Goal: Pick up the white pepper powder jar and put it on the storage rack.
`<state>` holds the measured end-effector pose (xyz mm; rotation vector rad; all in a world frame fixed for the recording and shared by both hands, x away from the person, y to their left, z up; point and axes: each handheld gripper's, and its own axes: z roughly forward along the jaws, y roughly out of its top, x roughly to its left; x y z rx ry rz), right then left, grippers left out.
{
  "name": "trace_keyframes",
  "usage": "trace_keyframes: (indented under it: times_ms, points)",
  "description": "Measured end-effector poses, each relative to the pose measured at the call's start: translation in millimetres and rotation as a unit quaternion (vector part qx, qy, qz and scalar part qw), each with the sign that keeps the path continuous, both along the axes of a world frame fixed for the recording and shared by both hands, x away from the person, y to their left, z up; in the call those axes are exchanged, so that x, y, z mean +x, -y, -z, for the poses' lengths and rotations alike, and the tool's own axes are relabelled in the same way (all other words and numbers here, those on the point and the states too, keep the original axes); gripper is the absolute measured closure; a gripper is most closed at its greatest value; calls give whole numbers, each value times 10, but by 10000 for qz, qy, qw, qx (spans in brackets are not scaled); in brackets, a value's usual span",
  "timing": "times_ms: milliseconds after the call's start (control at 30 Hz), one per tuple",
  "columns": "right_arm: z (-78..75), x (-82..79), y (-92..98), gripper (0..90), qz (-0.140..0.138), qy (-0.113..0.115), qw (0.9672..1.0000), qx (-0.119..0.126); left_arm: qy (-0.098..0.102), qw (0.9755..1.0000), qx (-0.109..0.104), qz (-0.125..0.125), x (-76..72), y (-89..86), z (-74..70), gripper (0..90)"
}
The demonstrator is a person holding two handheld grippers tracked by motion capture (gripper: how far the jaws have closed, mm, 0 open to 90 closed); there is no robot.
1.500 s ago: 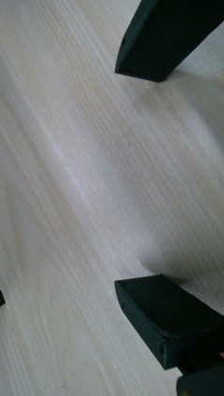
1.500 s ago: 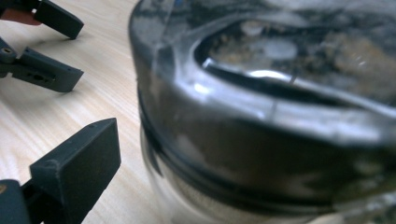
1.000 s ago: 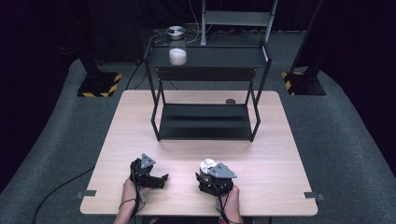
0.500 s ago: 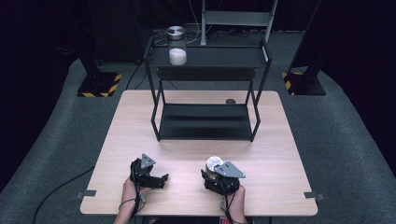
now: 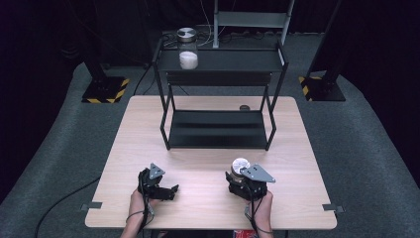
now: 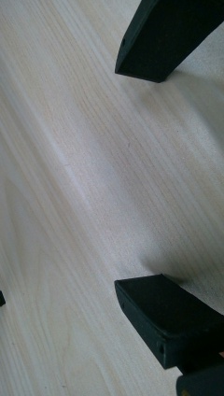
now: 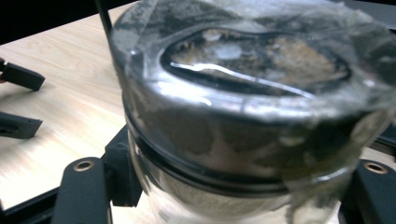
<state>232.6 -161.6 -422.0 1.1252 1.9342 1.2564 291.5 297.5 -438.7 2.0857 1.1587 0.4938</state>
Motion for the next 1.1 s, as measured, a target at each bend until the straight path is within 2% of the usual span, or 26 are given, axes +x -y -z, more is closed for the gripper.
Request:
trace_keyframes:
  times_ms: [533,1100]
  points:
    - [-160,78,163,301,180,73,9998,72,16,10000,20,4,-5,5,-1,2]
    - [-381,253,282,301,316,188,9992,167,1,10000,7,21,2,-2,-1,2]
